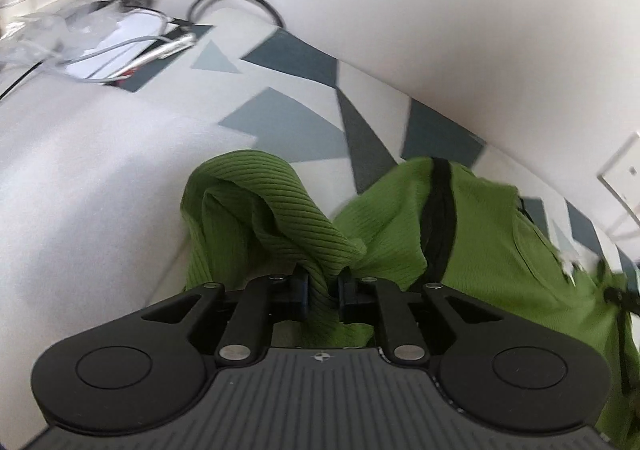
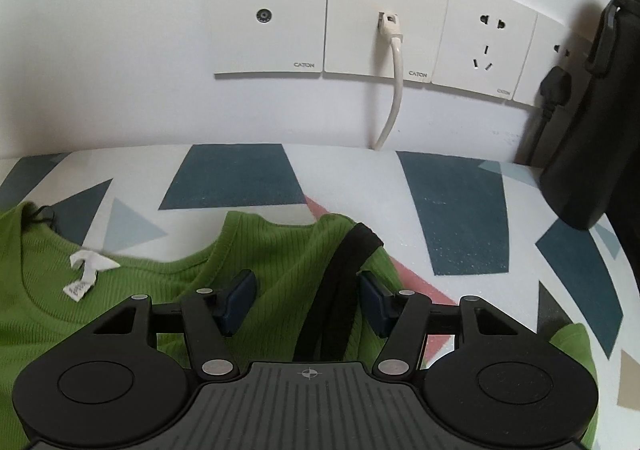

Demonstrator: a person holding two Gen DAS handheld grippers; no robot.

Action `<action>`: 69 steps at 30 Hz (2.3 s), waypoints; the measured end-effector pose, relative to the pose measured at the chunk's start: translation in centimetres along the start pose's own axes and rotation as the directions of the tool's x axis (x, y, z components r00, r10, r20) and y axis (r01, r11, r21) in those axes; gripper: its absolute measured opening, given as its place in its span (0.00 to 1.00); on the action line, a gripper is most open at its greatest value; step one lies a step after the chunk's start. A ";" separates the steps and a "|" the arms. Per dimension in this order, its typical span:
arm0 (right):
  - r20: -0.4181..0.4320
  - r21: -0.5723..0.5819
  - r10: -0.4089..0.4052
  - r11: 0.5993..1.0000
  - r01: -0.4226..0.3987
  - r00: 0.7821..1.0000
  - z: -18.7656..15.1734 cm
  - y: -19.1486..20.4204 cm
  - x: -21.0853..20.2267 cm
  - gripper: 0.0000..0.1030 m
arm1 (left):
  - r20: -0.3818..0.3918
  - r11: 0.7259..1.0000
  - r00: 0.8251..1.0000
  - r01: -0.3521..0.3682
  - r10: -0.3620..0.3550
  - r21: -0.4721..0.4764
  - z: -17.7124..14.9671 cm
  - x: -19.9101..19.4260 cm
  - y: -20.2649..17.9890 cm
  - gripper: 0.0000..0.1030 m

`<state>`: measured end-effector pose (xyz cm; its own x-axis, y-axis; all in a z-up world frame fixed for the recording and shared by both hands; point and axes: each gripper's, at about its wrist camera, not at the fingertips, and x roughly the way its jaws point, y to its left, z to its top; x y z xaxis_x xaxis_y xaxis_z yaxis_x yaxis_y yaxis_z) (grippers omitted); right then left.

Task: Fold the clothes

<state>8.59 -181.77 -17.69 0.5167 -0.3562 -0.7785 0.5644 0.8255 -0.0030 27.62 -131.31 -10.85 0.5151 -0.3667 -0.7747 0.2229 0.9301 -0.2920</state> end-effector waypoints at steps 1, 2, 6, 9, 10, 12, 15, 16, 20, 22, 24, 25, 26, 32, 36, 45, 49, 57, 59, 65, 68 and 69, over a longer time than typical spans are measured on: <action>-0.005 0.002 0.001 1.000 -0.001 1.000 -0.1 0.0 -0.1 0.53 | -0.011 1.000 1.000 0.024 -0.024 0.008 -0.1 -0.1 0.1 0.21; -0.010 -0.001 0.002 1.000 -0.002 1.000 -0.4 -0.1 -0.4 0.53 | -0.022 0.999 0.999 0.046 -0.045 0.014 -0.3 -0.3 0.3 0.24; -0.018 -0.020 0.001 1.000 -0.001 1.000 -2.3 -0.7 -1.9 0.56 | -0.050 0.990 0.993 0.110 -0.106 0.091 -1.5 -1.1 -0.2 0.49; -0.033 0.023 -0.016 1.000 0.017 0.999 -3.5 -2.0 -2.9 0.65 | -0.071 0.977 0.989 0.140 -0.130 0.158 -2.2 -1.4 -1.1 0.58; -0.041 0.032 -0.020 0.999 0.022 0.999 -3.7 -2.3 -3.1 0.66 | -0.079 0.973 0.987 0.151 -0.139 0.177 -2.5 -1.6 -1.4 0.57; -0.057 0.036 -0.031 0.999 0.033 0.998 -3.9 -2.4 -3.5 0.65 | -0.085 0.961 0.982 0.182 -0.168 0.206 -2.8 -2.5 -2.2 0.54; -0.023 0.037 -0.022 0.999 0.023 0.999 -3.9 -2.3 -4.7 0.63 | -0.065 0.933 0.973 0.229 -0.220 0.278 -2.6 -4.6 -3.9 0.34; -0.005 0.033 -0.023 0.999 0.023 1.000 -3.8 -2.3 -5.0 0.63 | -0.055 0.921 0.970 0.244 -0.239 0.303 -2.3 -5.2 -4.5 0.34; 0.043 0.022 -0.029 0.999 0.028 0.999 -2.8 -2.5 -5.4 0.63 | -0.015 0.891 0.965 0.247 -0.262 0.380 0.1 -5.2 -7.4 0.36; 0.061 0.028 -0.029 0.999 0.028 0.998 -2.2 -2.9 -5.3 0.63 | 0.012 0.898 0.968 0.226 -0.249 0.378 1.8 -4.4 -8.3 0.38; 0.085 0.035 -0.020 0.999 0.017 0.996 -1.6 -3.5 -5.3 0.63 | 0.032 0.906 0.967 0.224 -0.252 0.360 3.2 -3.9 -9.0 0.42; 0.094 0.037 -0.012 0.999 0.009 0.995 -1.3 -3.8 -5.2 0.62 | 0.038 0.907 0.967 0.223 -0.252 0.359 3.8 -3.5 -9.4 0.47; 0.097 0.033 -0.003 0.999 0.000 0.995 -1.2 -4.1 -5.1 0.62 | 0.034 0.901 0.968 0.219 -0.249 0.374 4.3 -2.9 -9.9 0.52; 0.058 -0.032 0.020 0.999 -0.018 0.998 -0.8 -4.6 -2.6 0.62 | -0.037 0.826 0.987 0.152 -0.157 0.543 6.0 4.0 -12.7 0.65; 0.028 -0.031 0.032 0.999 -0.031 0.999 -0.8 -5.0 -1.0 0.63 | -0.104 0.808 0.988 0.157 -0.119 0.568 6.6 8.0 -12.5 0.65; 0.018 -0.065 0.085 0.994 -0.083 0.996 0.0 -4.3 0.4 0.31 | -0.078 0.775 0.984 0.176 -0.163 0.607 5.7 8.3 -12.2 0.09; 0.107 -0.063 0.091 0.994 -0.085 0.990 1.6 -3.0 -0.4 0.11 | 0.041 0.831 0.990 0.093 -0.138 0.548 6.6 7.4 -10.8 0.09; 0.077 -0.081 0.020 0.997 -0.013 0.997 2.1 -1.7 2.0 0.30 | 0.017 0.862 0.995 0.079 -0.101 0.500 6.2 8.6 -9.1 0.22; 0.075 -0.077 -0.018 0.997 0.023 0.997 2.3 -1.8 1.8 0.46 | 0.013 0.864 0.995 0.076 -0.095 0.498 6.0 8.5 -9.1 0.40; 0.106 0.038 -0.039 0.999 0.035 0.994 2.4 -4.7 -2.3 0.60 | 0.031 0.855 0.993 0.078 -0.110 0.512 5.9 6.1 -9.2 0.64; 0.112 0.102 -0.049 0.994 0.037 0.993 1.1 -6.6 -4.9 0.62 | 0.019 0.875 0.991 0.107 -0.132 0.473 5.7 3.8 -9.1 0.77; 0.111 0.119 -0.060 0.992 0.047 0.992 0.6 -7.3 -5.7 0.62 | 0.018 0.884 0.991 0.112 -0.135 0.455 5.4 3.0 -9.0 0.80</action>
<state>1.89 -185.96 -12.85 0.5501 -0.4520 -0.7022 0.6605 0.7500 0.0347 31.63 -140.92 -7.47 0.4952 -0.4890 -0.7181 0.6309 0.7706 -0.0898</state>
